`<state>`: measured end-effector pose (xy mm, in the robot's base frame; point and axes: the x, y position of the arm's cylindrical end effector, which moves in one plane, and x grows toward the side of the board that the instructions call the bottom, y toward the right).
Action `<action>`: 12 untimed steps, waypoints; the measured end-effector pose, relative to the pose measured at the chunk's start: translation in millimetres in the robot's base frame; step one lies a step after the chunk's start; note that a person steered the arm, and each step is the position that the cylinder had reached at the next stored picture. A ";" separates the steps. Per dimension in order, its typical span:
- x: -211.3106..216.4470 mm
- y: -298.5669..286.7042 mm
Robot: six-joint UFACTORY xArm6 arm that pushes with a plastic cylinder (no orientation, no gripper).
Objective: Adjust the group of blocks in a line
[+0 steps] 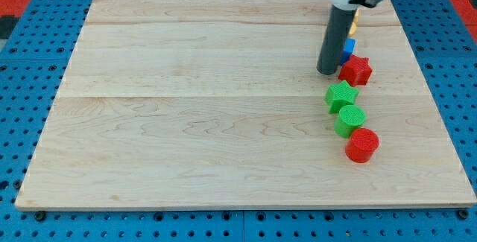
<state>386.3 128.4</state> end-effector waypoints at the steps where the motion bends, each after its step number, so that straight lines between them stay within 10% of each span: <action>1: -20.2 -7.0; 12: 69.3 14.0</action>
<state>455.6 142.4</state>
